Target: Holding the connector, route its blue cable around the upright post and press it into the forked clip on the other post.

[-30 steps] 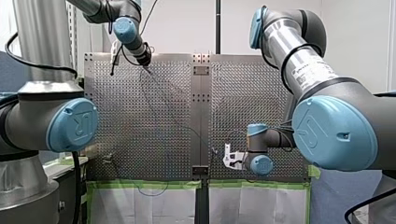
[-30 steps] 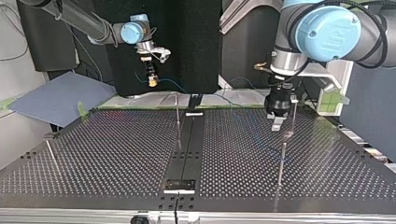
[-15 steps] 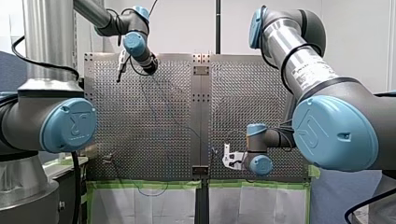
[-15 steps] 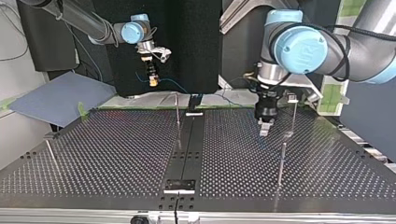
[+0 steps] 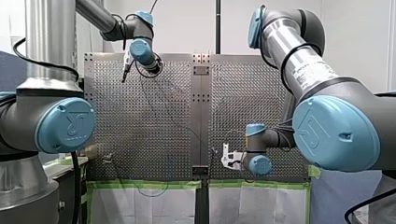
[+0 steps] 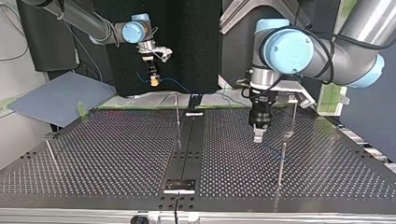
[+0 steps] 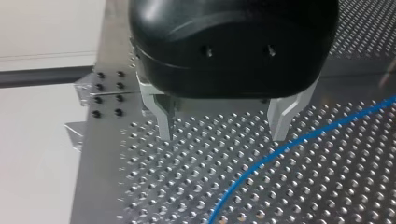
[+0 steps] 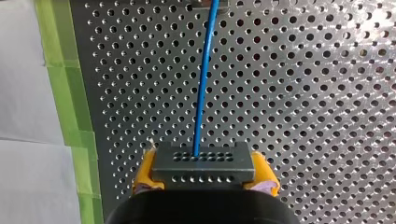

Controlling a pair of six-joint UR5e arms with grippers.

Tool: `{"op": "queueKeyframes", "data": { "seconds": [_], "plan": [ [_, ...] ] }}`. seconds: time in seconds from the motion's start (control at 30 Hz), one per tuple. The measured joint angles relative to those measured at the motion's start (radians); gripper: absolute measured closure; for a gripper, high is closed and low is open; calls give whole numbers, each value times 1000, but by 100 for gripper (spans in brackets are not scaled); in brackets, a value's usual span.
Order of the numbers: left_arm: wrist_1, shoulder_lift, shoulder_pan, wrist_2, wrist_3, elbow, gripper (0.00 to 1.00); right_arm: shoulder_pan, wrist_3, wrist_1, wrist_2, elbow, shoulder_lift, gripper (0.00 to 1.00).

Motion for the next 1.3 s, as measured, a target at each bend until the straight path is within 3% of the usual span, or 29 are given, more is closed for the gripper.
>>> {"op": "queueKeyframes", "data": {
  "seconds": [0.23, 0.6, 1.3],
  "plan": [
    [56, -10, -8, -54, 49, -1, 0, 0, 0, 1, 0, 0, 0, 100],
    [141, 20, -20, -148, 72, -13, 0, 1, 0, 0, 0, 0, 0, 100],
    [193, 4, -47, -186, 96, -87, 0, 5, -2, -1, 0, 0, 0, 100]
  ]
}}
